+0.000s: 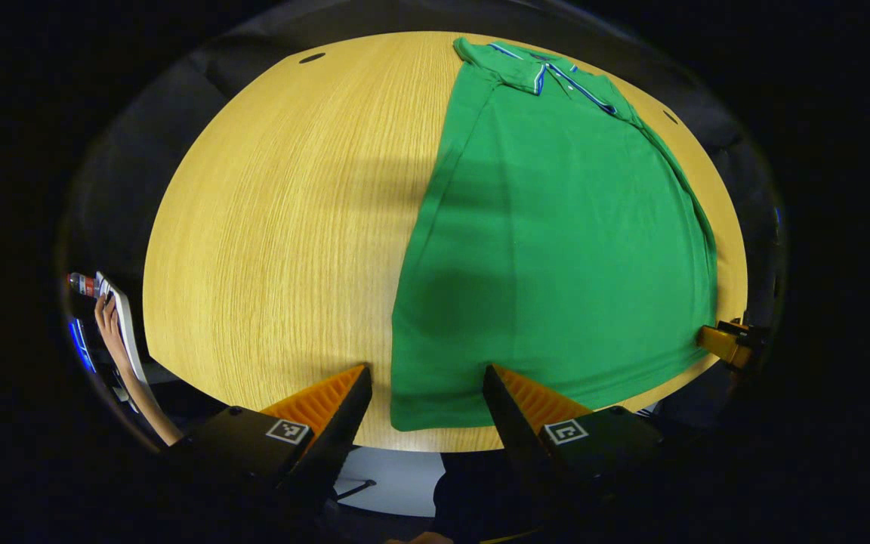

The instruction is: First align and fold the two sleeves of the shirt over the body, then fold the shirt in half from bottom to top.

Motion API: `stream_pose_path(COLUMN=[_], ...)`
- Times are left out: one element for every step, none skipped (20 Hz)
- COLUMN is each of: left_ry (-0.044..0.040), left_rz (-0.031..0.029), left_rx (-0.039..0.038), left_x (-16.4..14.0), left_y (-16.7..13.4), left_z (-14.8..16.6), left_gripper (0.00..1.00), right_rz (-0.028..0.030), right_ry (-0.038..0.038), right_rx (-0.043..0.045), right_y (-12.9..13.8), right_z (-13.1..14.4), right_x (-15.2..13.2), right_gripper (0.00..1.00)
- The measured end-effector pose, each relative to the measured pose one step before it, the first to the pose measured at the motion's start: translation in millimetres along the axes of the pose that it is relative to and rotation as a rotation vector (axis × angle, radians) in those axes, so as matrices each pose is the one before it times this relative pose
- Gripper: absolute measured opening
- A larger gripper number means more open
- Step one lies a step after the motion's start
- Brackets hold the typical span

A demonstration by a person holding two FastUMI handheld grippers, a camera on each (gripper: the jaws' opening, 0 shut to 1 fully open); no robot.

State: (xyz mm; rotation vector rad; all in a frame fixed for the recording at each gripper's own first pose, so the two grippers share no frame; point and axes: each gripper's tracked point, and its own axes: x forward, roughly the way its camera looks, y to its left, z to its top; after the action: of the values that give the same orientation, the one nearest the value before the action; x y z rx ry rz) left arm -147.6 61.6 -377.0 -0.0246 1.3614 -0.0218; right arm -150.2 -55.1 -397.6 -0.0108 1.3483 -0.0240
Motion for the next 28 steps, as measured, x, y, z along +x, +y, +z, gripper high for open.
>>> stream_pose_path(left_ry=[0.02567,0.01199,0.00698,0.01186,0.00491,0.00784,0.00454,0.01163,0.00272,0.0022,0.00273,-0.00198,-0.00299,-0.00073,-0.00053,0.00016,0.00344,0.00229,0.0019,-0.00137,-0.00746,-0.01113,-0.00785,-0.00486,-0.00256,-0.00125,-0.00475,-0.00354], left_rz=[-0.01253,-0.01392,-0.00372,-0.00037,-0.00105,-0.00079,-0.00113,0.00122,0.00128,-0.00104,-0.00039,-0.00198,-0.00141,-0.00146,-0.00363,-0.00359,-0.00332,-0.00781,-0.00583,-0.00756,-0.00945,-0.00285,-0.00363,-0.00153,-0.00026,-0.00017,-0.00344,-0.00922], left_rx=[-0.00908,-0.01174,0.00088,0.01336,0.01169,0.0095,0.00501,-0.00578,-0.00287,-0.00136,0.00401,0.00119,0.0047,0.00959,0.01428,0.01166,0.00048,-0.00791,-0.00762,-0.00424,-0.0153,-0.016,0.00254,0.0046,0.00198,-0.00201,-0.00033,-0.00732], left_x=[-0.42,-2.03,-2.57,-1.97,-2.57,-3.19,-3.53,-3.66,30.62,-26.5,1.89,-1.65,0.21,0.52,-0.07,0.43,0.01,0.06,0.36,0.81,-0.88,-0.67,0.06,0.25,0.08,-0.4,-0.23,-1.57], left_y=[-2.61,-3.92,-2.74,-3.01,-2.51,-2.68,-2.26,-2.66,14.31,-4.35,-10.65,-3.4,-1.93,-3.48,-2.97,-3.5,-2.67,-2.84,-1.92,-2.12,-1.07,0.09,-0.48,-0.35,0.24,0.03,-0.83,-1.49], left_z=[-0.01,3.45,4.75,4.3,4.89,5.11,5.96,6.57,-30.06,6.43,19.72,0.64,-1.0,0.56,-1.45,1.02,0.74,-0.03,1.2,0.78,0.98,-0.24,-0.11,-0.63,0.18,0.14,-0.32,-1.91], left_gripper=[0.97,0.97,0.97,0.97,0.97,0.97,0.97,0.97,0.97,0.97,0.96,0.9,0.86,0.73,0.69,0.56,0.57,0.37,0.32,0.2,0.16,0.06,0.04,0.03,0.03,0.03,0.03,0.03], right_rz=[0.0001,-0.00017,-0.00062,-0.00107,-0.00192,-0.00021,-0.00018,0.00055,-0.0006,-0.00072,0.00046,0.00087,0.00078,0.00145,0.0018,0.00197,0.00244,0.00151,-0.00182,0.00971,-0.00161,-0.00673,-0.00744,-0.009,-0.0065,-0.00375,0.00697,0.00654], right_ry=[0.00239,0.00777,0.01131,0.01332,0.01434,0.01352,0.01786,0.00994,0.01103,0.00629,0.00062,0.00239,0.00075,0.00126,0.00253,0.0015,0.00279,0.00304,0.00274,-0.00277,-0.00268,-0.00162,-0.00585,-0.00419,-0.0057,-0.00538,-0.0078,-0.00056], right_rx=[-0.0082,-0.00906,-0.00558,0.00006,0.00745,-0.00002,-0.00759,-0.00332,0.00515,0.0017,0.00449,-0.00331,-0.00745,-0.0091,-0.0125,-0.00993,-0.01049,-0.00762,-0.00699,-0.00247,0.01335,-0.01502,-0.01957,-0.00314,0.00154,0.00177,0.0026,0.00205], right_y=[0.48,0.84,0.5,-0.04,-0.13,0.11,-0.18,-0.71,0.7,-0.1,0.25,1.65,2.64,0.15,1.52,2.42,1.9,1.6,0.17,2.01,0.89,0.49,-0.65,1.16,-0.29,0.3,1.07,0.53], right_z=[-0.54,-1.09,-0.19,-1.02,0.28,-0.11,-0.06,0.96,-2.03,-0.01,0.09,0.63,1.2,-1.75,0.34,-1.08,0.19,0.23,0.16,2.28,2.33,-0.5,0.61,-0.7,0.72,-0.62,0.69,-2.1], right_x=[-0.23,0.4,-0.43,-0.77,-1.48,0.03,-1.55,-2.41,1.27,0.03,-0.69,1.21,-1.59,1.55,-0.09,-0.57,-0.55,-0.17,0.68,-1.32,-0.37,1.95,-1.25,1.21,-0.7,0.06,-0.5,-1.34], right_gripper=[0.98,0.97,0.94,0.97,0.97,0.97,0.97,0.97,0.97,0.98,0.97,0.97,0.88,0.77,0.69,0.6,0.52,0.43,0.3,0.28,0.17,0.05,0.05,0.05,0.05,0.05,0.05,0.05])
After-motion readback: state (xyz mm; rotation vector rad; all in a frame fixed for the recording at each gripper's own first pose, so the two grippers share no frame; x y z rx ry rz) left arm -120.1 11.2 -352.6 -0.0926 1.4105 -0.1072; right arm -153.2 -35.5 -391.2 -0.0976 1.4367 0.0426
